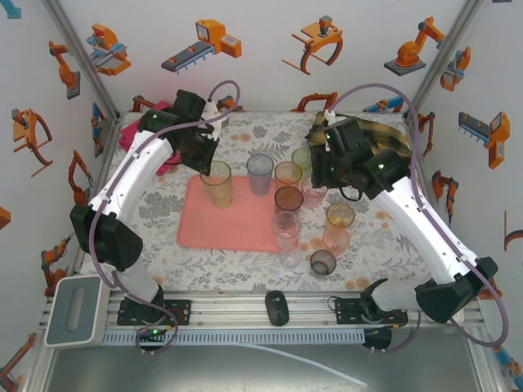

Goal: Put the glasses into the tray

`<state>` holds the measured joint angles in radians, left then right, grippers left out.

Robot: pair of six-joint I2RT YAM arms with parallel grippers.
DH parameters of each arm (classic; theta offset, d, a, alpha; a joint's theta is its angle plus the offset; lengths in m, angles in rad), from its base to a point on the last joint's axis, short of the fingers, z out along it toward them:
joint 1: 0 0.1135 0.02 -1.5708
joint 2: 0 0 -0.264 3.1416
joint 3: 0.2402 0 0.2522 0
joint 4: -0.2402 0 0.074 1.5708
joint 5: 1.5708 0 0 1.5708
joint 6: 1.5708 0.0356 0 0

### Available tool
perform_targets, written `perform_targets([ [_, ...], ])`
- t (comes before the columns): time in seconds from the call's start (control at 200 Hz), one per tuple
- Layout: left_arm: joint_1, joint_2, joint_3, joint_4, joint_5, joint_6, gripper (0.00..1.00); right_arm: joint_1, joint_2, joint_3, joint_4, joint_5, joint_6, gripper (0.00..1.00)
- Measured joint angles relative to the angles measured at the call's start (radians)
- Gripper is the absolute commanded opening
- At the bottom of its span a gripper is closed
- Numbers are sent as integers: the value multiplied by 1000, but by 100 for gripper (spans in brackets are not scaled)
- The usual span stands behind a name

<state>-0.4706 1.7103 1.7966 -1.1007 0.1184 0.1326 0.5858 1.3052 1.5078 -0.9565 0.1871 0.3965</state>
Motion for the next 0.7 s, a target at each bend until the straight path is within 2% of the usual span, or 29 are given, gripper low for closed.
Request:
perform_targets([
  [0.376, -132, -4, -28, 54, 5, 4, 7, -17, -76, -24, -27, 13, 27, 53],
  [0.701, -192, 71, -34, 177, -29, 8, 7, -27, -76, -51, -34, 16, 27, 53],
])
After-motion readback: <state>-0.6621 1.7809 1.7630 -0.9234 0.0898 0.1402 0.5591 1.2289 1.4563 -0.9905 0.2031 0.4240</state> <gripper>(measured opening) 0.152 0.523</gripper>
